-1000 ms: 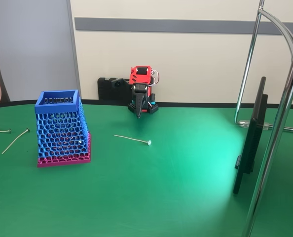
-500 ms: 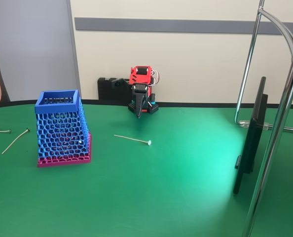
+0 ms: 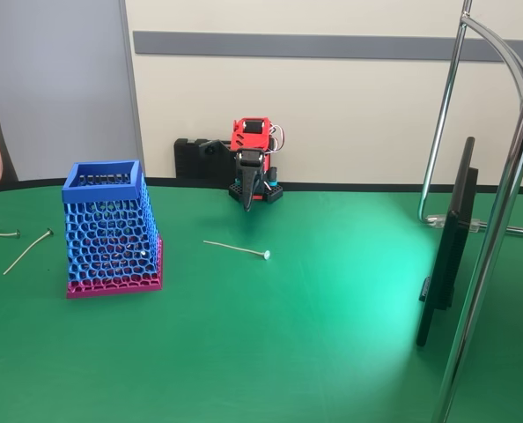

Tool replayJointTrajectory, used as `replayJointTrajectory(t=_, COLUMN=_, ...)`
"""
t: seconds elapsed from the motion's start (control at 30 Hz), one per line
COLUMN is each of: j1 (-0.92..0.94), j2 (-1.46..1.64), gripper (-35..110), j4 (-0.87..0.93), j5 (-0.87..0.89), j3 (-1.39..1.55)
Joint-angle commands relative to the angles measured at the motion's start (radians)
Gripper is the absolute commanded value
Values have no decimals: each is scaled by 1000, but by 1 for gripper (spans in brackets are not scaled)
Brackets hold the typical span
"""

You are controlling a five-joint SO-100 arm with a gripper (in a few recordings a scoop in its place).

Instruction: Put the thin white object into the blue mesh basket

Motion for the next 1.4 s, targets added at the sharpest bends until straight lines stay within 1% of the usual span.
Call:
replayJointTrajectory(t=0.0, j1=-12, j2=-18, gripper=1, j4=-26, j5=15, j3=-5)
replayJointTrajectory(t=0.3, j1=-8, j2=-207, gripper=1, j4=-54, j5=71, j3=-115)
replayJointTrajectory(t=0.43, j1=-9, j2=-279, gripper=1, j4=-46, j5=94, j3=-163)
replayJointTrajectory(t=0.73, j1=-25, j2=-543, gripper=1, j4=-15, j5=141, j3=-324)
replayJointTrajectory(t=1.0, j1=-83, j2=-761, gripper=1, j4=51, j5=247, j3=-460)
replayJointTrajectory(t=1.27, j1=-141, j2=-1042, gripper=1, j4=81, j5=391, j3=-621)
replayJointTrajectory(t=1.37, j1=-153, j2=-1146, gripper=4, j4=89, j5=446, j3=-680)
